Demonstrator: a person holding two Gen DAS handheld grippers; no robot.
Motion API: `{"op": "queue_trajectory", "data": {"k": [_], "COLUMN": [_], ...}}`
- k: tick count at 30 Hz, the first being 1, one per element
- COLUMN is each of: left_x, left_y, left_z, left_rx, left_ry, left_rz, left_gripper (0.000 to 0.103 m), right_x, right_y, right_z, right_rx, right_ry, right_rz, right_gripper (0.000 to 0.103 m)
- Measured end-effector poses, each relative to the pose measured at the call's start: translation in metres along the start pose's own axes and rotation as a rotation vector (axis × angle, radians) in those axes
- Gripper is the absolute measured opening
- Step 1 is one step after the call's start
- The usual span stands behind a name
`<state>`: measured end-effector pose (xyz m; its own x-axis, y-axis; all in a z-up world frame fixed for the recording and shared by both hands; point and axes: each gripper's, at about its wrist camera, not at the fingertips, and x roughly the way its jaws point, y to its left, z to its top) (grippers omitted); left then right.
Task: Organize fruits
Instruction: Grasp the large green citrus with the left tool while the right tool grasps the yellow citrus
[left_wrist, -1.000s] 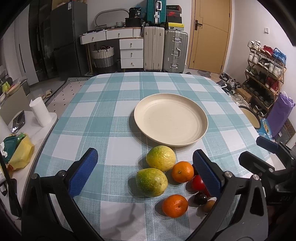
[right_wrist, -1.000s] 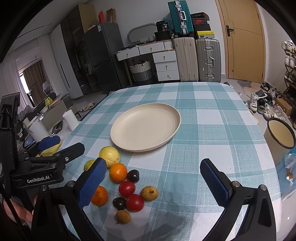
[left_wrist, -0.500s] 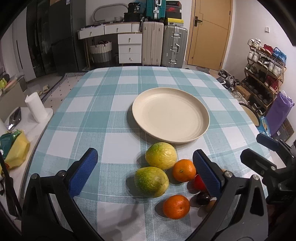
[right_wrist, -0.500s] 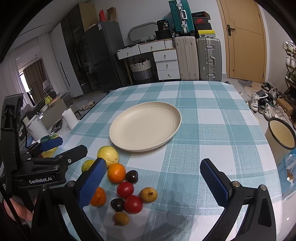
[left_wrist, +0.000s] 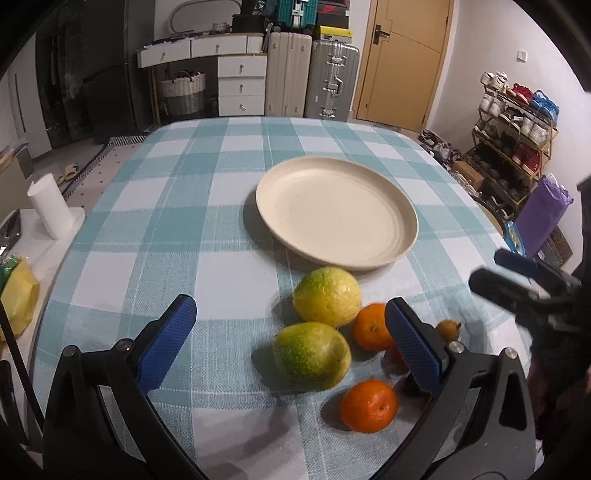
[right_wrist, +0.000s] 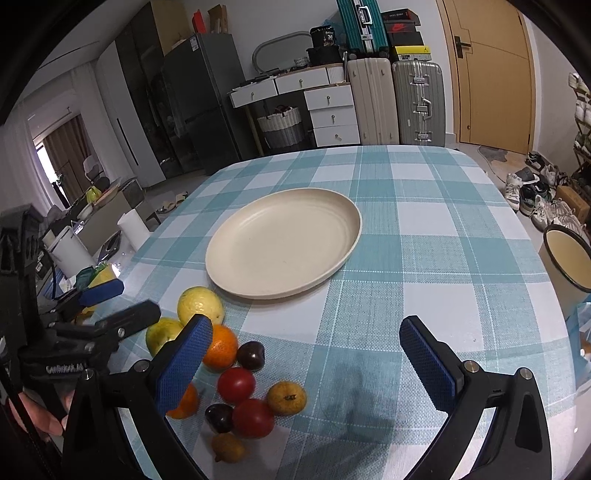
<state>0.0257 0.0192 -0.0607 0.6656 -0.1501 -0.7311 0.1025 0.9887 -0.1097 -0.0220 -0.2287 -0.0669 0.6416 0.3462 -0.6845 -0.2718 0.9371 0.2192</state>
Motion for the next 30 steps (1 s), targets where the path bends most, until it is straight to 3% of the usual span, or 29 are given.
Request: {"op": "queue_trajectory", "data": {"k": [8, 10, 14, 18, 22, 30], "left_x": [0.017, 0.023, 0.031, 0.038, 0.039, 0.032], "left_y": [0.013, 0.017, 0.019, 0.022, 0.024, 0.038], "left_z": [-0.016, -0.018, -0.021, -0.024, -0.028, -0.025], "left_rx": [-0.03, -0.045, -0.066, -0.095, -0.112, -0.142], "left_ry": [0.073, 0.099, 0.133, 0.168, 0.165, 0.139], "left_rz": [-0.067, -0.091, -0.155, -0.243, -0.284, -0.283], "left_gripper": [0.094, 0.083, 0.073, 0.05, 0.049, 0.049], "right_x": [0.015, 0.018, 0.021, 0.023, 0.026, 0.03], "right_y": [-0.005, -0.005, -0.005, -0.005, -0.005, 0.0], "right_z": [0.002, 0.003, 0.003, 0.004, 0.003, 0.007], "right_rx": [0.015, 0.016, 0.013, 0.013, 0.015, 0.015], "right_ry": [0.022, 0.026, 0.031, 0.033, 0.041, 0.045], "right_rz": [0.004, 0.004, 0.003, 0.003, 0.006, 0.04], "right_gripper": [0.103, 0.103, 0.103, 0.103, 0.103, 0.103]}}
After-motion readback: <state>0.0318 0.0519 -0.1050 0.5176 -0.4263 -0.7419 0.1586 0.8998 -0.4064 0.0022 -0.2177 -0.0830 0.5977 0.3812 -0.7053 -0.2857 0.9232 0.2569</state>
